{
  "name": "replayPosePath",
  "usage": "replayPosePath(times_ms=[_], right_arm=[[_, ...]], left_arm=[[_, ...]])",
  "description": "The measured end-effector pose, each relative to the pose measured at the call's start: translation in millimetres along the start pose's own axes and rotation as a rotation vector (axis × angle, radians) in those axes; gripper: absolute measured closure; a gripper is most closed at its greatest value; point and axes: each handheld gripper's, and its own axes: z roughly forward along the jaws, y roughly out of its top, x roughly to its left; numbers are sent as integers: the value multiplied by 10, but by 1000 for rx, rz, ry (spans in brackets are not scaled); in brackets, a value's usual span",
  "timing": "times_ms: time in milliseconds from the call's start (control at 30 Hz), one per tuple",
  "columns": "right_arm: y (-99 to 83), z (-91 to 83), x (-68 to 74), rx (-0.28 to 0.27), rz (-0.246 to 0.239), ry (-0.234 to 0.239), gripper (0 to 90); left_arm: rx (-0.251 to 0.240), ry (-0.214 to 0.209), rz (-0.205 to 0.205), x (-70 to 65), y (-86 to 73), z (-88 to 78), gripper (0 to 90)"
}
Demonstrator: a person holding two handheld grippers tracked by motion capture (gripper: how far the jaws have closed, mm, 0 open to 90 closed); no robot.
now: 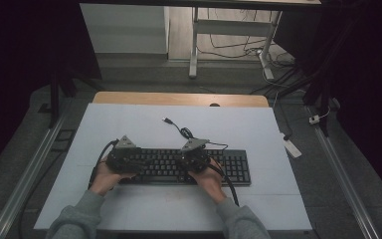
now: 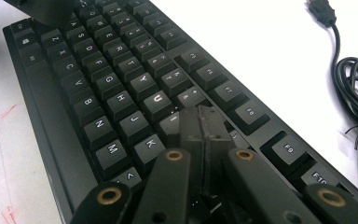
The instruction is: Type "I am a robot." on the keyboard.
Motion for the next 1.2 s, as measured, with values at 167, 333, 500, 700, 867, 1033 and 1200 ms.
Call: replayPosePath(times_ms=[167,333,500,700,867,1033,1200], right_arm=[[1,-10,-5,0,-3,-2,894],[18,-98,-20,-38,13,0,894],[-3,-171,-25,-61,34,14,867],[-42,-311,-23,-83,37,-7,701],[-118,-452,-35,-97,32,-19,589],[-247,-605,-59,-105,42,-25,538],[-404,-760,-87,-100,57,-47,527]], left_arm=[[2,-2,1,1,-2,3,330],[-2,-1,0,7,-3,-2,330],[-5,-3,-1,12,-4,-7,328],[-4,-4,4,7,-4,-8,328],[1,-1,5,6,-5,-1,325],[0,-4,5,10,-7,-7,324],[6,-13,5,11,-10,-4,322]])
